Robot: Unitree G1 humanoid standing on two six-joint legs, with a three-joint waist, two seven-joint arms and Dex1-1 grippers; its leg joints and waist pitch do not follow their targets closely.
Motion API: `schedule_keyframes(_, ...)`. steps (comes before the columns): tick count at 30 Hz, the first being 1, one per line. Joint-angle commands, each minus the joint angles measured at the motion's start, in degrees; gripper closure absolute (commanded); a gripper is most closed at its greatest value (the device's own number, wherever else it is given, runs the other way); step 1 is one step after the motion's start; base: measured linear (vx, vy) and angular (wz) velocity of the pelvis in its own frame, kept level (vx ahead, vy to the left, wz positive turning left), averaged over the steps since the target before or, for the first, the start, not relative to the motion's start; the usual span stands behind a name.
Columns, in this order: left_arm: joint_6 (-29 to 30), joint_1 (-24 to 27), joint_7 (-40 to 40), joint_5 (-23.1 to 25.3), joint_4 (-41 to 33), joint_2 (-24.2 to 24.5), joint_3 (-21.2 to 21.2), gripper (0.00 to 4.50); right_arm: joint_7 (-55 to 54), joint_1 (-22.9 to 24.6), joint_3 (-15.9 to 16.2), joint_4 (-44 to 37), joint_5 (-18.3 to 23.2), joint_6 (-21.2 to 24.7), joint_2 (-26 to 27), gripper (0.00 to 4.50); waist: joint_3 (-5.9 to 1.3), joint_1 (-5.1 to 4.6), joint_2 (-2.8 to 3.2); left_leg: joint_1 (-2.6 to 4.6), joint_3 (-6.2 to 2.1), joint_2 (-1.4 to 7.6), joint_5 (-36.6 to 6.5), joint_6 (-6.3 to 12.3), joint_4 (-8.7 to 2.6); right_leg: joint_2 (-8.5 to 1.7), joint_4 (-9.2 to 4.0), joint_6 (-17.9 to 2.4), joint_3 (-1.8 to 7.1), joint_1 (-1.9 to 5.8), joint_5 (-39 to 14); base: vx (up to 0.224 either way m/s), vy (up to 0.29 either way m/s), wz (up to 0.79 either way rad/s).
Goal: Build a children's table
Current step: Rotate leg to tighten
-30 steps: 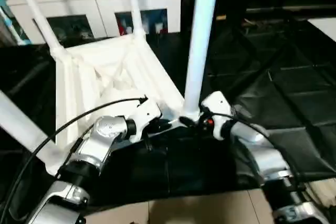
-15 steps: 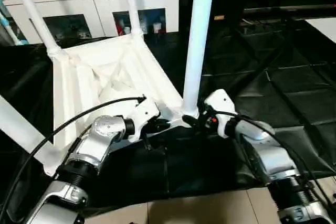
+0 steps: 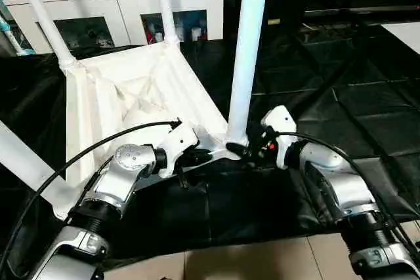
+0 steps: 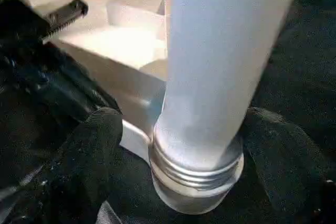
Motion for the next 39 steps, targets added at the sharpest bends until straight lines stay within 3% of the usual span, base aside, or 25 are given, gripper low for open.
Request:
schedule_keyframes(1,-0.57,-0.48,0.37,0.56,-0.72,1.39,0.11,4.50,-0.27,-1.63,1.38,2.48,-1.41,-2.70,0.40,0.64,-3.95,0.58,-0.89,0.30,-1.01,2.08,-7.34,5.77,-3.15,-2.80,-2.82,-16.03,1.65,3.16,-1.93,0.000,0.000,0.00)
schedule_keyframes(10,0.07,-0.25,-0.98,-0.31,-1.14,1.13,-0.03,4.50,-0.91,-4.90,-0.17,9.94,-0.68,-6.50,2.36,0.64,-3.94,0.84,-0.51,0.39,-1.02,2.18,-8.75,5.22,-3.18,-2.73,-2.70,-16.33,1.64,3.08,-2.11,0.000,0.000,0.00)
schedule_keyframes(21,1.31,-0.44,-1.49,-1.08,-0.45,0.79,0.30,4.50,0.71,-6.63,-0.47,15.81,-0.50,-10.11,2.90,1.70,-3.95,1.02,-0.69,0.29,-0.99,2.19,-8.77,5.69,-3.09,-2.76,-2.60,-16.71,1.59,3.14,-2.08,0.000,0.000,0.00)
schedule_keyframes(29,1.48,-0.31,-1.72,-1.46,-0.48,0.71,-0.03,4.50,1.79,-7.23,0.12,17.80,-0.60,-11.78,2.77,1.85,-3.93,0.96,-1.00,0.25,-0.92,2.20,-8.65,5.97,-3.04,-2.75,-2.68,-16.56,1.61,3.05,-3.14,0.000,0.000,0.00)
schedule_keyframes(39,2.92,-0.68,-0.55,-0.56,1.13,0.29,-0.51,4.50,-2.05,-7.58,-0.97,19.75,-1.17,-10.60,3.37,1.85,-3.82,0.91,-0.77,0.32,-0.94,2.17,-9.37,5.72,-3.15,-2.70,-2.84,-16.41,1.60,2.92,-4.34,0.000,0.000,0.00)
